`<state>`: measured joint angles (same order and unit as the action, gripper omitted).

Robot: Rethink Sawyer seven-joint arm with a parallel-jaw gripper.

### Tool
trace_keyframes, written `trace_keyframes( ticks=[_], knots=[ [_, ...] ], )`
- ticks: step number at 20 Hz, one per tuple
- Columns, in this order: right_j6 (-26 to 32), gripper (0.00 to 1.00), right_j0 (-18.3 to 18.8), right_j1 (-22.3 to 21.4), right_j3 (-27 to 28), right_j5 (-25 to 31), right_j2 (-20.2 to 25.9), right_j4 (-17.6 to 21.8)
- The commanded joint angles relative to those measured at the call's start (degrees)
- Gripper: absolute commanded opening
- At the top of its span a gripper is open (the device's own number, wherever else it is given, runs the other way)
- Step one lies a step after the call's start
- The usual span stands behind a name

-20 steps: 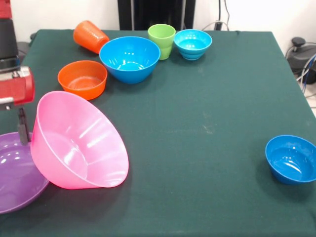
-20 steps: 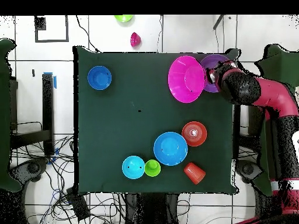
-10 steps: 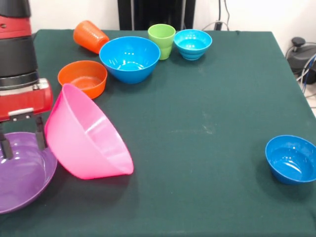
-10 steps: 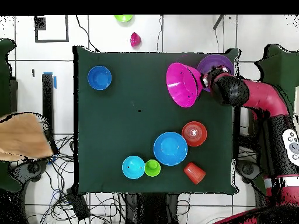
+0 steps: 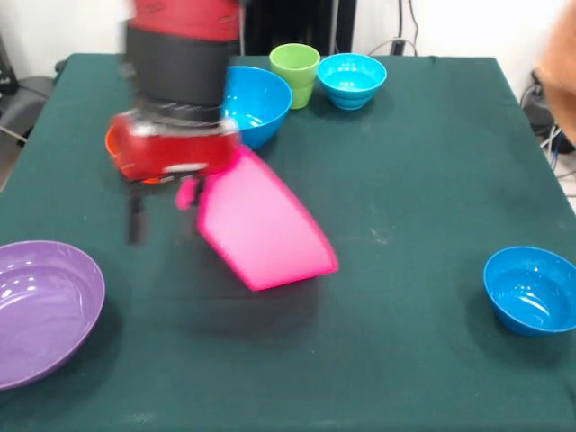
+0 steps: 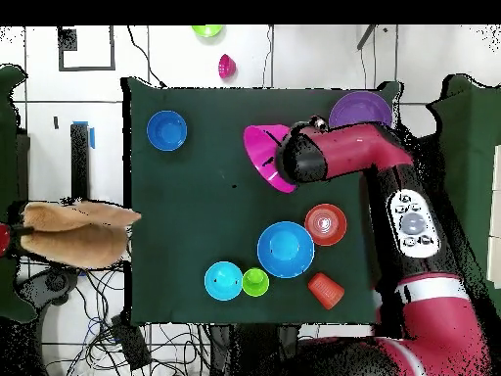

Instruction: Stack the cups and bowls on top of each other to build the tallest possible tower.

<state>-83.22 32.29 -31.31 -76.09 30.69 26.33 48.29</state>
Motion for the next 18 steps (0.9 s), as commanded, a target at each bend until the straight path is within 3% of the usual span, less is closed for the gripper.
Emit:
trace_keyframes(
  ticks=[1, 18],
  knots=[
    [-17.36, 1.00, -5.59, -3.35, -7.33, -0.11, -10.67, 0.39],
    [-11.63, 1.00, -2.65, -0.95, -5.74, 1.92, -7.06, -1.23]
  ],
)
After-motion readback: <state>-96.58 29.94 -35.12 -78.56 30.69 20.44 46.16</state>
